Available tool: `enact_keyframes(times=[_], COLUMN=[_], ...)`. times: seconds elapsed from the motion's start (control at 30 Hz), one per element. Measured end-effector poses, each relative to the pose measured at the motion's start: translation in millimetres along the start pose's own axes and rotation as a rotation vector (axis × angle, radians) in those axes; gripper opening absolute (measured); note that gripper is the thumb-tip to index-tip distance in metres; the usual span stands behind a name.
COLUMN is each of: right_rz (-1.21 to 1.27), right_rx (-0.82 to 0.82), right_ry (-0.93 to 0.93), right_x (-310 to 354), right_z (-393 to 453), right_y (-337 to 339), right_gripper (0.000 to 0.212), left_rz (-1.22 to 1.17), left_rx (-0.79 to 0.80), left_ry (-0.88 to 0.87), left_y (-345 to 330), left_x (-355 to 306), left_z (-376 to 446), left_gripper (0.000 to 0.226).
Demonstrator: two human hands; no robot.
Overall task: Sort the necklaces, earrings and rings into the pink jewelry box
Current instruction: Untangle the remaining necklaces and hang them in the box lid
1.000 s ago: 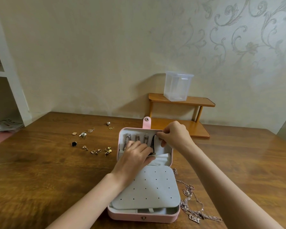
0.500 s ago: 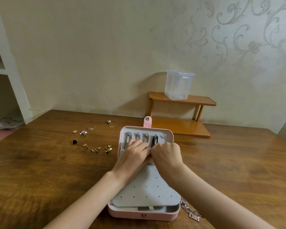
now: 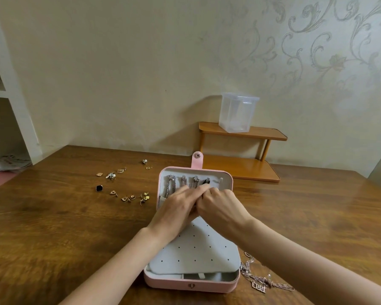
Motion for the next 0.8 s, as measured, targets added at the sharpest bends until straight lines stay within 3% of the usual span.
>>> enact_keyframes(times=[0.2, 0.3, 0.4, 0.6, 0.8], right_rz=[0.169, 0.241, 0.343, 0.409, 0.475], right_rx=[-0.181, -0.079, 0.124, 0.204, 0.146], right_ry=[0.062, -0.013, -0.147, -0.133, -0.189], right_x=[-26, -42, -59, -70, -80], right_z=[-6, 5, 15, 30, 28], right_y=[23, 25, 10, 9, 9], right_gripper=[0.035, 0.035, 0.04, 0.033, 0.027], left_rz=[0.074, 0.068, 0.088, 0.086, 0.054], left_rx=[0.013, 0.003, -0.005, -0.079, -0.111], left_ry=[0.123, 0.14, 0.122, 0.022, 0.01], left_y=[-1, -3, -2, -3, 6], left_x=[7, 13, 9, 8, 3], left_z=[4, 4, 4, 2, -2], left_gripper=[0.04, 0.045, 0.042, 0.062, 0.079])
Point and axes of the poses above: each hand's wrist, its own z-axis towards the middle knuckle, its own y-axis out of the back of the hand, x = y × z, the point moved 10 cm from there along z, towards the middle knuckle, and after that the axes turned 11 degrees about y, right-handed, at the moved point
